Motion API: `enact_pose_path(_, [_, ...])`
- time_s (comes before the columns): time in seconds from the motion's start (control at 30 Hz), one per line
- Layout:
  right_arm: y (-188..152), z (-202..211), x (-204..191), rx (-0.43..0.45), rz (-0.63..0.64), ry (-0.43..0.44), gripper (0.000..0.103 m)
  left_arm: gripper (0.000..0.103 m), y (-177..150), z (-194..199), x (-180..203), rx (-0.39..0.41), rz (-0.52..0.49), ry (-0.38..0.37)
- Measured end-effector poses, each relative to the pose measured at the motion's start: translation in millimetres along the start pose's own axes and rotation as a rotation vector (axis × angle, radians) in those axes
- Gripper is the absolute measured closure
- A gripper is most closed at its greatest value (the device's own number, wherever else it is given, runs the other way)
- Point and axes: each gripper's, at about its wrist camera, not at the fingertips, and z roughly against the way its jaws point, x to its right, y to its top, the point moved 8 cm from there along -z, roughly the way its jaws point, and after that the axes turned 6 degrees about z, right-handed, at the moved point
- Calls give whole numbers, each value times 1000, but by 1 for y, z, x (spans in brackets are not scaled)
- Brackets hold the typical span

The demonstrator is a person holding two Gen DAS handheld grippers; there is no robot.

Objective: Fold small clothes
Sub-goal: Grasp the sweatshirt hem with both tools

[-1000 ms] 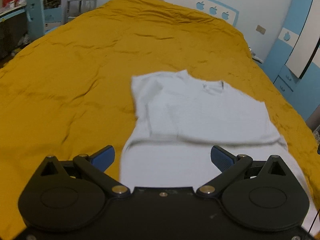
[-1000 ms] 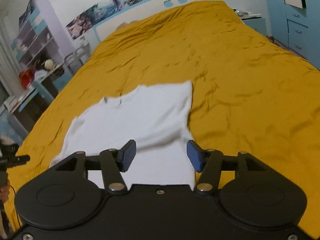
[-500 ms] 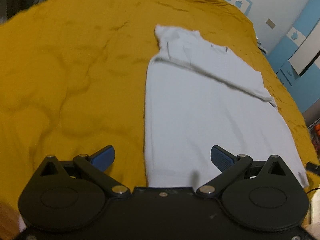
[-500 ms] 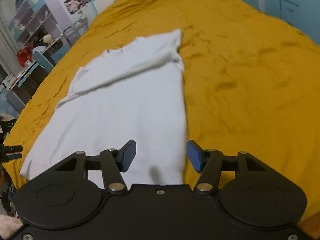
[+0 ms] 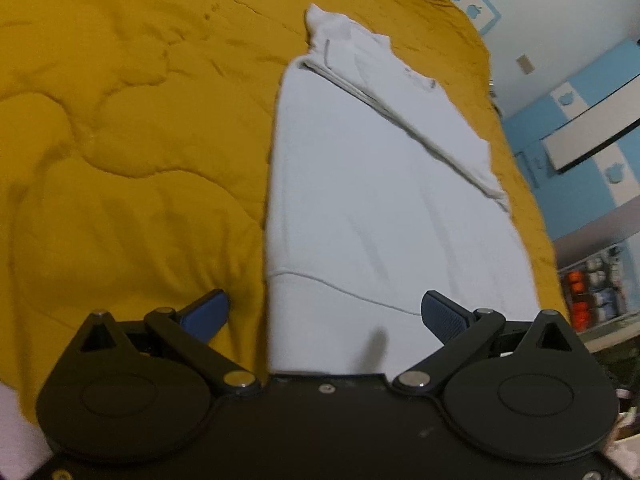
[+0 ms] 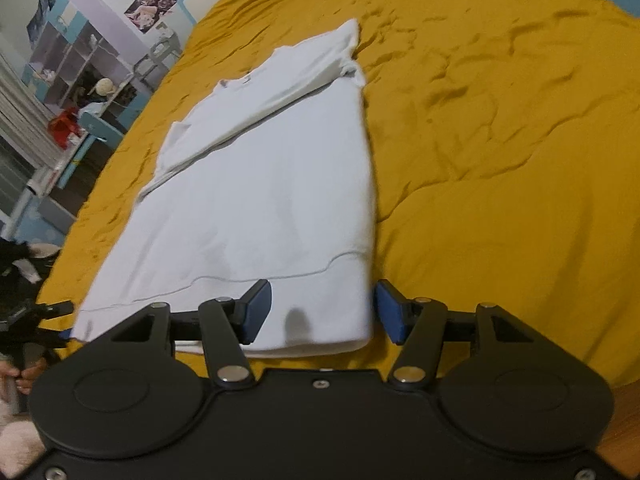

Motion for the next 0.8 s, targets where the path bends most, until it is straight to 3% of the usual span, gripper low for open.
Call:
enact_pose_path(0.2, [-4,-8,-1,-6,-37,49,40,0,-6,-4,5,-57,47,-118])
enact_pose_path(0.3, [-4,-9,3,-11,-59,63,40,16,-8,-3,3,-69,80,-145])
enact_pose_path(0.37, [-4,-7,6,-10,-85,77,40,46,-6,-3,0,-75,101,-148])
enact_pose_path(0.4, [-3,-6,6,-10,-94,84,40,56,-4,-2,-1,-77,105,-140])
enact_pose_path(0.43, [-3,-5,6,-11,-97,89,40,75,-4,0,-2,-81,110,-133])
enact_pose_path(0.47, [-3,-4,4,-11,-97,96,40,85,-4,1,-3,-90,122,-141])
enact_pose_path(0.53, [-2,-3,3,-16,-104,121,40,86,-4,3,-2,-110,152,-181])
enact_pose_path(0.73, [-5,-8,6,-32,-130,130,40,78,-1,-3,-9,-115,178,-158])
enact_pose_path(0.77, [-5,-9,5,-30,-131,132,42,78,-1,-3,-9,-113,181,-161])
enact_pose_path(0.8, [-4,-7,4,-26,-126,131,54,78,-2,-2,-8,-111,176,-160])
